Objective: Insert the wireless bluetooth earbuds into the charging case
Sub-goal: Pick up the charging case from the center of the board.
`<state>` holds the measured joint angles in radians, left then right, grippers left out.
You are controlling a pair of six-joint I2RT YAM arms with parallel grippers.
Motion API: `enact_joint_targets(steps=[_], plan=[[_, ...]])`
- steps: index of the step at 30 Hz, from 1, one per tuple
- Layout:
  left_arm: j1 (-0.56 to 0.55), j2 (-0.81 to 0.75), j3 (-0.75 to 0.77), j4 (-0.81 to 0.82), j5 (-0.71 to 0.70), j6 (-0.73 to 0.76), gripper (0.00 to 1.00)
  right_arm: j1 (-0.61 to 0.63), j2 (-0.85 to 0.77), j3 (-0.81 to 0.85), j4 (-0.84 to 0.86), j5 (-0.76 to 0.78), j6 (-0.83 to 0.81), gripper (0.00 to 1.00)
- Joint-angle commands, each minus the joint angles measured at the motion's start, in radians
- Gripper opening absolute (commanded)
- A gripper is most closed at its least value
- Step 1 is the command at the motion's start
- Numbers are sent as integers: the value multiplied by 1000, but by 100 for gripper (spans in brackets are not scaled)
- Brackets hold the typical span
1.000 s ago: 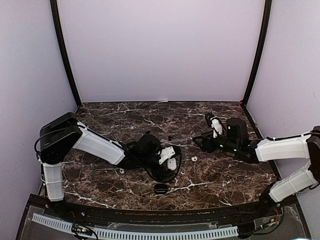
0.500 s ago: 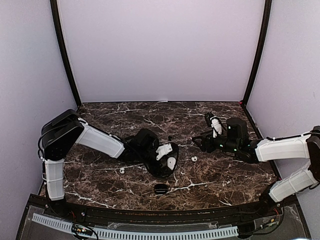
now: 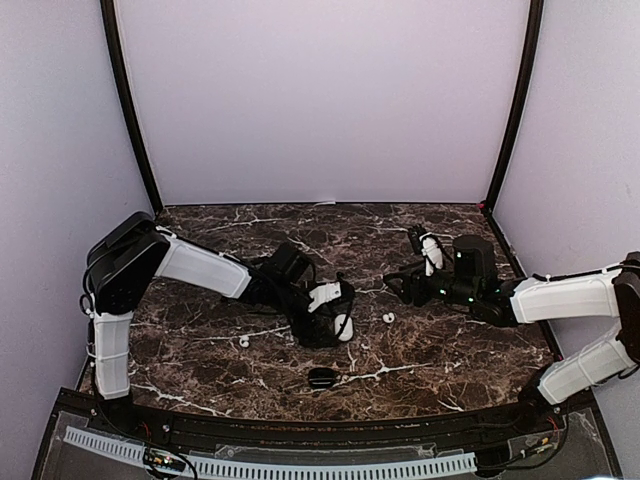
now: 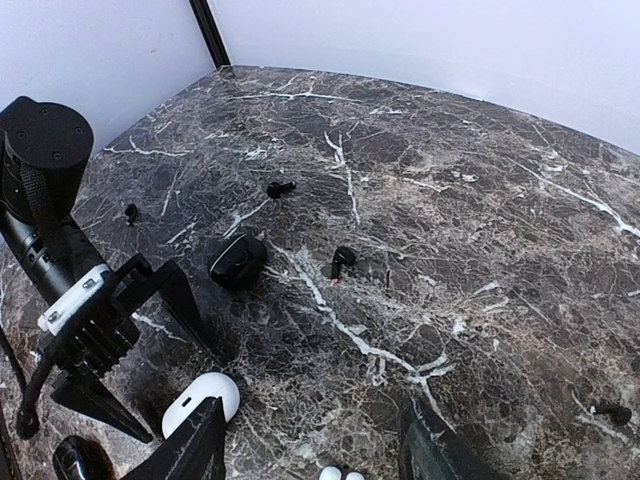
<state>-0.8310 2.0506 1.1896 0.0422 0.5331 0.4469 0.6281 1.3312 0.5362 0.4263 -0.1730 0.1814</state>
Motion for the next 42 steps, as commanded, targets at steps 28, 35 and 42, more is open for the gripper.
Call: enact_joint_targets(steps=[28,35,42], plan=[[-57,58,25,-73,-160,75,63,-4,3,-8,46,-7,-12,58],[-16,-113,-90,28,6,-78,63,-4,-77,-55,104,-32,-21,59],[-11,-274,-217,81,174,-209,61,-3,-82,-93,220,-163,-19,59]])
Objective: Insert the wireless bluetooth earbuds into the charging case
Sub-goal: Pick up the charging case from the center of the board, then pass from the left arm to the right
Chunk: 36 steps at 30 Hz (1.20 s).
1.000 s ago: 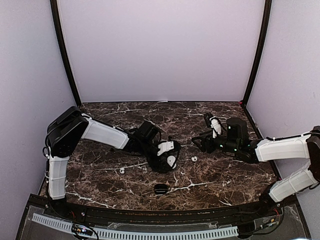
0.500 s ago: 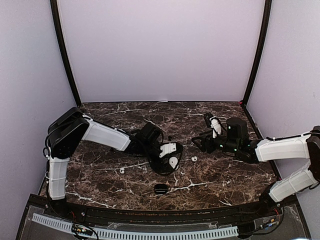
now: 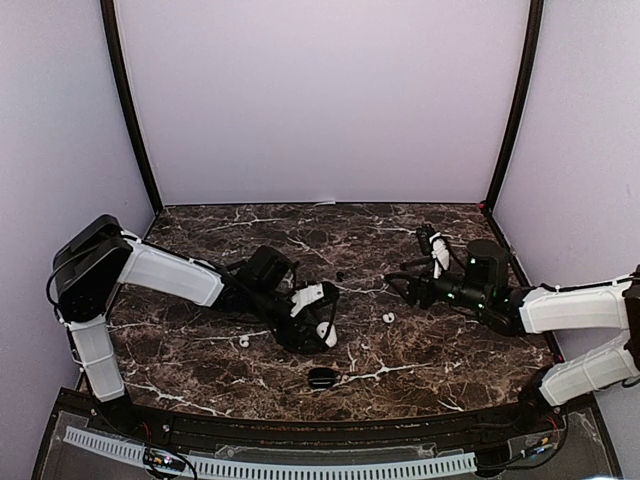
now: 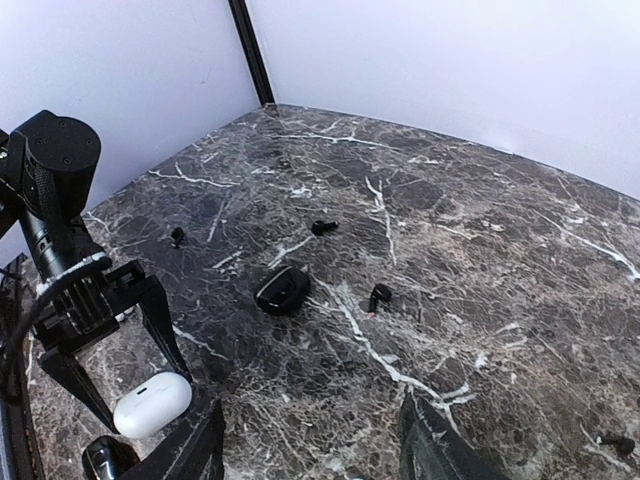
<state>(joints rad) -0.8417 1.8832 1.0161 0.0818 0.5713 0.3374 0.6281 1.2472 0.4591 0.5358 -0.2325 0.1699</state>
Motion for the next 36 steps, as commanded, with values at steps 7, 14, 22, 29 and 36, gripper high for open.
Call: enact_joint_targets(steps=[7,14,22,29,36], plan=[[0,-182,-116,70,285,-164,60,3,40,26,78,-406,-198,78],[0,-188,-130,67,351,-170,60,145,19,96,-128,-368,-601,72],[0,-170,-122,46,390,-166,60,319,-19,-16,13,-182,-1003,64],[0,-159,-123,36,412,-160,60,380,62,56,-43,-159,-1114,60],[0,-160,-130,31,421,-147,60,413,137,99,-64,-162,-1131,57]])
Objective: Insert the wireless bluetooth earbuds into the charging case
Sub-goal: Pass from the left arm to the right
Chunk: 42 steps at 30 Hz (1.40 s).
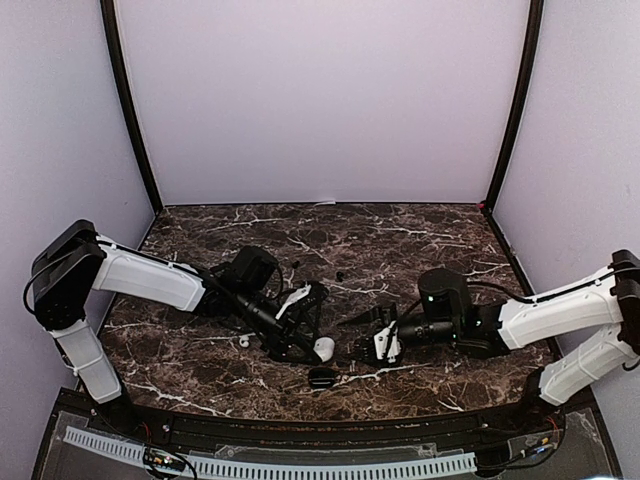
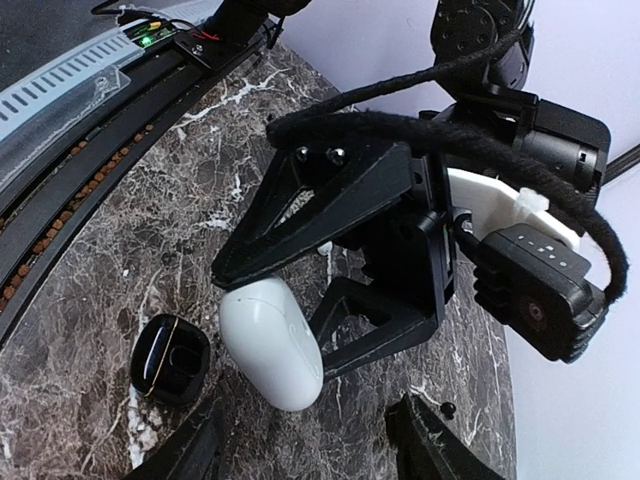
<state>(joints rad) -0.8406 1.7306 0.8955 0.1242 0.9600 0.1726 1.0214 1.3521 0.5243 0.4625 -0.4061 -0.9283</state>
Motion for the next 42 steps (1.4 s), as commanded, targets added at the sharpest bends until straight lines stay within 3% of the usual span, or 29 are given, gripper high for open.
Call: enact_joint_targets(steps=[1,8,14,29,35,42], plan=[[-2,-8,-9,-13,33,19,60,24,44,38,9,14,-32,58],[-2,-8,-10,-15,39,22,60,42,103,52,55,35,-38,56],[-2,-2,-7,-14,42,22,60,46,138,78,52,25,-64,49],[-2,15,0,-15,33,26,60,48,204,108,86,-3,-64,46],[-2,19,0,-15,28,30,60,48,217,118,81,-10,-63,37],[-2,26,6,-22,29,30,60,48,221,118,78,-10,-64,33]])
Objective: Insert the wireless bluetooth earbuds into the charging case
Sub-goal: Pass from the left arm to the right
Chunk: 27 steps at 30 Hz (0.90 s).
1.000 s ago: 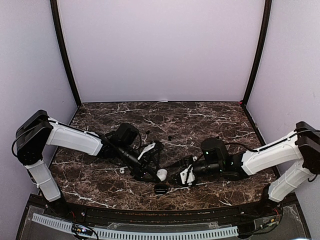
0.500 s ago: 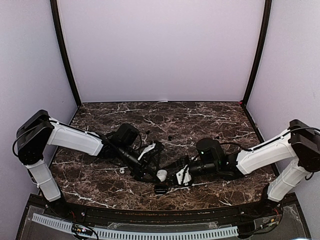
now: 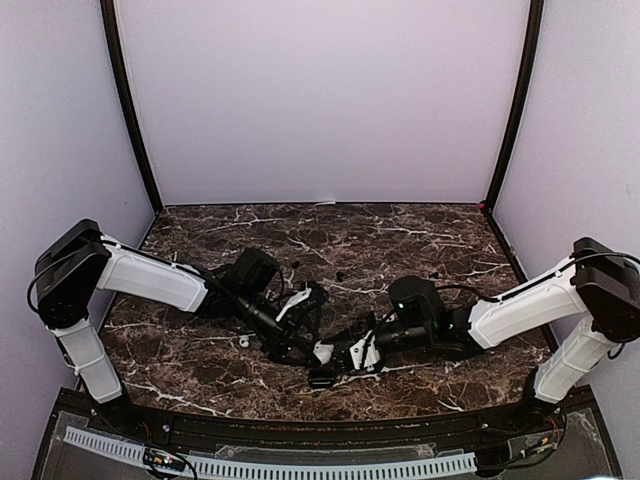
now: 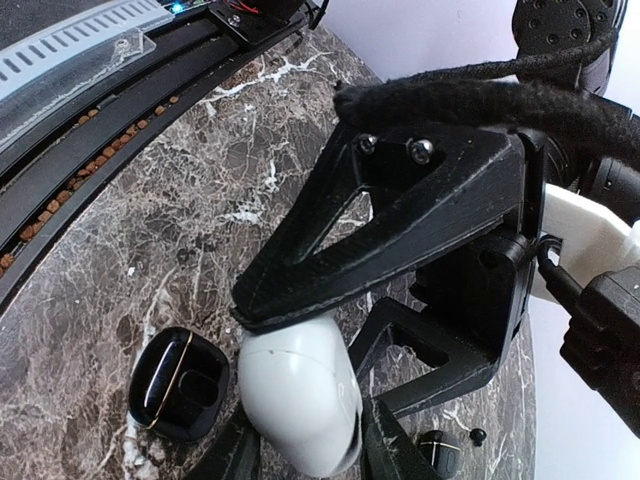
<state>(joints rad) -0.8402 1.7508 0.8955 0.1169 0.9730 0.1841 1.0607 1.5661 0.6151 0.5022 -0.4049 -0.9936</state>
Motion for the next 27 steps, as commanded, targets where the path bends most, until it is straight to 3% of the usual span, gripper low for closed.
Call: enact_joint_targets(steps=[1,4,8,17,27], plan=[[-2,6,6,-15,16,18,60,9,8,27,39,-9,1,33],[-2,6,6,-15,20,18,60,9,10,30,36,-6,1,32],[-2,6,6,-18,22,19,60,10,15,31,43,-6,2,42],[-2,6,6,-19,26,21,60,10,25,27,62,1,10,45],[-2,6,6,-18,29,23,62,10,26,28,71,8,17,36]])
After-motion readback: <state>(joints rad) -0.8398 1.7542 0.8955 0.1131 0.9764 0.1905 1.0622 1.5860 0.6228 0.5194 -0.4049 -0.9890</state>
